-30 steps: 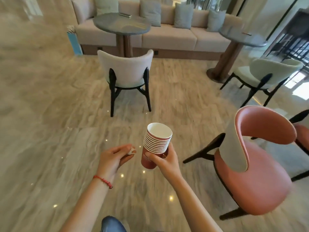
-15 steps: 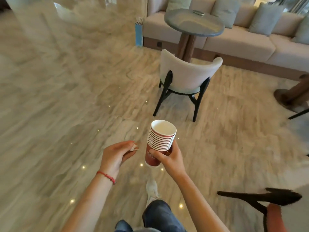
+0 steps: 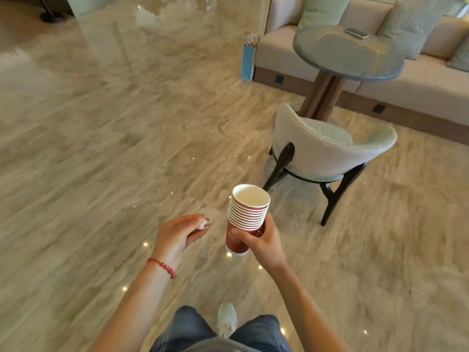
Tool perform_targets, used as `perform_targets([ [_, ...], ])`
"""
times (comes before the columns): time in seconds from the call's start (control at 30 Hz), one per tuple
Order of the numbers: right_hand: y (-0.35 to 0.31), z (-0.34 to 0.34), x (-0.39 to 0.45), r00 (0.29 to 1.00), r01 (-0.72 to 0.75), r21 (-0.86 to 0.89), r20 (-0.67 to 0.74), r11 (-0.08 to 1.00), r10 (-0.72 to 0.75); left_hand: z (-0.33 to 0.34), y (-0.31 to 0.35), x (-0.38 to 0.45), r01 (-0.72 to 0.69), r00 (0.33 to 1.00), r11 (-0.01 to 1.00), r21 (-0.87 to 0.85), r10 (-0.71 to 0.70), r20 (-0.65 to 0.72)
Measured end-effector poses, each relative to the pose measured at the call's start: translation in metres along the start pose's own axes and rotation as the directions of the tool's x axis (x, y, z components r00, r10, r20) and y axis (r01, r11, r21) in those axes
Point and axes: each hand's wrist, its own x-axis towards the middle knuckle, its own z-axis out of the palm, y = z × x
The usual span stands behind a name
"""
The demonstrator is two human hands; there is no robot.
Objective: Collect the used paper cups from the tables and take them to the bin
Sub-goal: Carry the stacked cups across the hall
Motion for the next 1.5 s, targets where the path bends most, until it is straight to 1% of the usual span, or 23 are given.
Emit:
perform_targets([
  [0.23,-0.011,0.008,0.103,0.999,-0.029,-0.022,0.027,0.999,0.030,0.017,0.024,0.088,0.055,0.998,0.998,-0.030,-0.056,-0.034],
  [0.37,-0.018,0.024,0.174,0.999,-0.037,-0.031,0.031,0.999,0.038,0.024,0.053,0.159,0.043,0.998,0.999,-0.022,-0.044,-0.036],
  [0.47,-0.029,0.043,0.240,0.999,-0.020,-0.052,0.028,0.998,0.022,0.031,0.084,0.221,0.028,0.999,0.999,-0.019,-0.029,-0.022],
  [0.6,-0.055,0.065,0.324,0.999,-0.015,-0.059,0.035,0.998,0.017,0.040,0.138,0.301,0.016,0.999,1.000,-0.024,-0.017,-0.038],
  [0.7,-0.077,0.077,0.384,0.999,-0.010,-0.065,0.036,0.998,0.012,0.048,0.176,0.355,0.001,1.000,1.000,-0.026,-0.001,-0.013],
  [0.87,-0.100,0.084,0.473,1.000,-0.018,-0.053,0.010,0.998,0.019,0.069,0.216,0.437,0.020,0.999,1.000,-0.003,-0.020,-0.026],
  [1.03,-0.116,0.078,0.569,1.000,-0.021,-0.062,0.011,0.998,0.022,0.109,0.241,0.518,0.061,0.998,0.998,0.013,-0.060,-0.015],
  [1.13,-0.128,0.071,0.634,0.999,-0.001,-0.047,0.037,0.999,0.003,0.142,0.261,0.569,0.033,0.999,0.999,0.022,-0.033,-0.004],
  [1.3,-0.160,0.058,0.737,0.996,0.040,-0.044,0.076,0.998,-0.037,0.195,0.305,0.645,0.013,0.999,1.000,0.009,-0.012,-0.036],
  [1.5,-0.193,0.057,0.844,0.991,0.050,-0.045,0.126,0.998,-0.044,0.226,0.351,0.729,0.016,0.996,1.000,-0.006,-0.017,-0.089],
])
